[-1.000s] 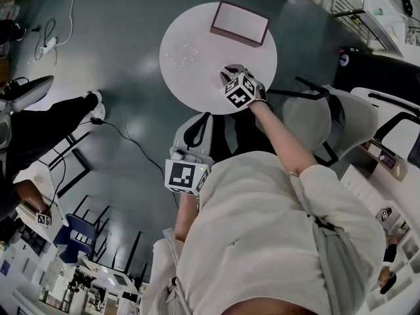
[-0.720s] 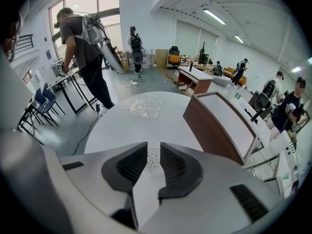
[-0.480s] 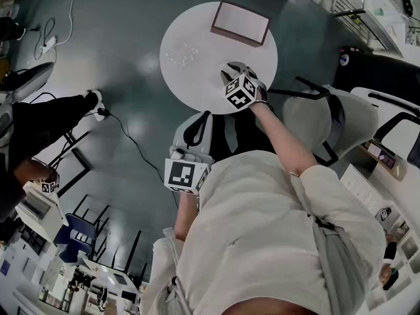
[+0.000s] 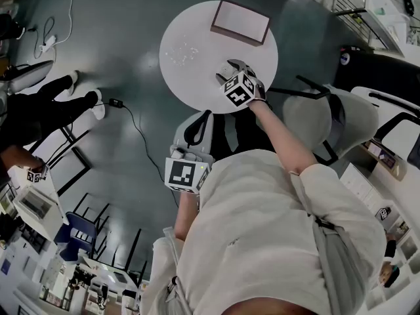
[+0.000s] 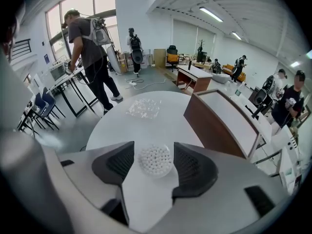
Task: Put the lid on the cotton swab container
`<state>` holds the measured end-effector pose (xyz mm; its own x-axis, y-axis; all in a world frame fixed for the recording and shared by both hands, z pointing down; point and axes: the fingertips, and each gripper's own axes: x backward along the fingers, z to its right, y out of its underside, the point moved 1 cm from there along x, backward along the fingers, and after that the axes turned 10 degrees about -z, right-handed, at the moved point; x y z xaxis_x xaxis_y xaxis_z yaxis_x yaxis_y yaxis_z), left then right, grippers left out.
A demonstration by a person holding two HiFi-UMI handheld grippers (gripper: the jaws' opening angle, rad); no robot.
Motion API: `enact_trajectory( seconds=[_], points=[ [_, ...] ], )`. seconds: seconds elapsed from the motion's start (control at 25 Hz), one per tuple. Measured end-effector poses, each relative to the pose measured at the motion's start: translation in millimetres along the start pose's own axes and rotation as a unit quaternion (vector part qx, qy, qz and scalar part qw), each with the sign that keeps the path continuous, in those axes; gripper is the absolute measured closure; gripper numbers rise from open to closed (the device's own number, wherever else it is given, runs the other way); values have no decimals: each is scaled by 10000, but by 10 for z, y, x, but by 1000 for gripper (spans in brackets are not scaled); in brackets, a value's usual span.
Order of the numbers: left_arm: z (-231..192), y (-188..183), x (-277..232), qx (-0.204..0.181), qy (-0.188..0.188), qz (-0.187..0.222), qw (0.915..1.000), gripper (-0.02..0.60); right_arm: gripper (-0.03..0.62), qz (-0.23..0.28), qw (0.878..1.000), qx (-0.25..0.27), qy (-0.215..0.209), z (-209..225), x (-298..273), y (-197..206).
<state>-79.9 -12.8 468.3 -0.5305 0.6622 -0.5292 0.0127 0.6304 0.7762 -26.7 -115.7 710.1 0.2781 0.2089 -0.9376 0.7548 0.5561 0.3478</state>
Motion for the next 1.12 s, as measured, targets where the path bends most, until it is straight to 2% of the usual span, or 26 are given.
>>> enact_trajectory(
  seconds=[0.08, 0.36, 0.76, 1.12],
  points=[
    [1, -11, 1, -6, -1, 0, 10000, 577, 316, -105, 9999, 31, -7, -5, -36, 31],
    [6, -21, -23, -6, 4, -14, 10000, 577, 339, -26, 10000, 17, 22, 36, -6, 46],
    [-5, -33, -76, 28, 40, -51, 10000, 577, 342, -98, 9987, -424, -250, 120, -66, 90],
    [-14, -9, -99, 14, 69, -78, 9999, 577, 344, -229, 9979, -456, -409, 115, -96, 100]
  ],
)
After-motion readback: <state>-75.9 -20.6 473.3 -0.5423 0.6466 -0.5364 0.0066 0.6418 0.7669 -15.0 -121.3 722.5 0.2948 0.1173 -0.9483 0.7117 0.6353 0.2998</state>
